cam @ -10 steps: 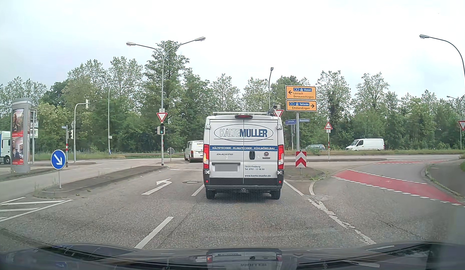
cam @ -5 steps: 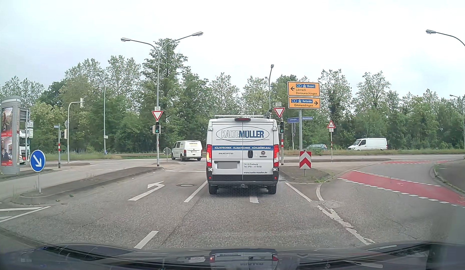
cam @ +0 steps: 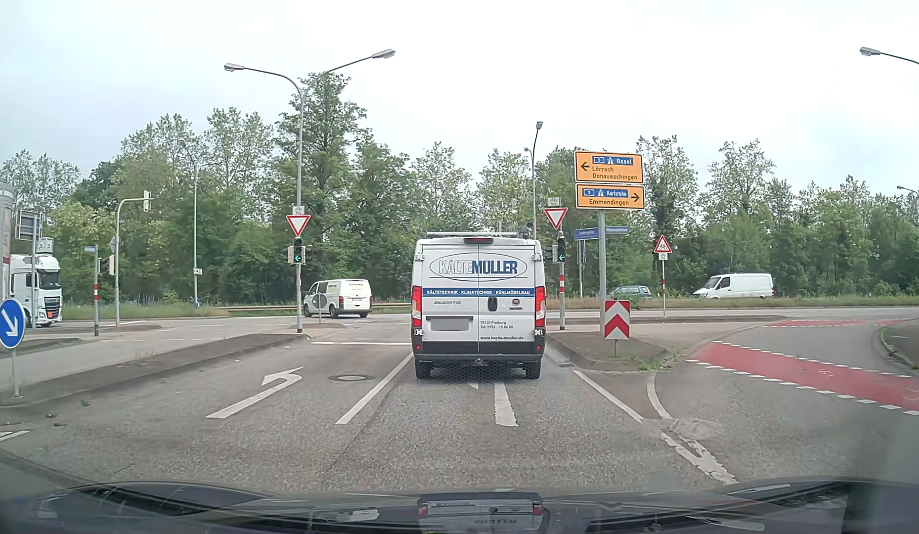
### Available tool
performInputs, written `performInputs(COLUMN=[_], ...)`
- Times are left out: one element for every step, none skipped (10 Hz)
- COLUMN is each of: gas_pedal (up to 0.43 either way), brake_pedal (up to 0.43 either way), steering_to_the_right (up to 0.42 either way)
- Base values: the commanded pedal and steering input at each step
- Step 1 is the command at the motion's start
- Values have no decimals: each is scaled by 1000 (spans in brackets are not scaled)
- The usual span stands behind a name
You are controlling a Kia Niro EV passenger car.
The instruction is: Follow the waypoints while adhering to traffic rules and regulations
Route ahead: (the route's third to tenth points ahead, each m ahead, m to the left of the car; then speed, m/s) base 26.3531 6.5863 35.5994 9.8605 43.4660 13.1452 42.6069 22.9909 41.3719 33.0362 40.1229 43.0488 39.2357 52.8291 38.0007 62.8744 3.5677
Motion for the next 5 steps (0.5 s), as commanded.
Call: performInputs(gas_pedal=[268, 260, 260, 248, 248], brake_pedal=[0, 0, 0, 0, 0], steering_to_the_right=[4, 4, 4, 4, 4])
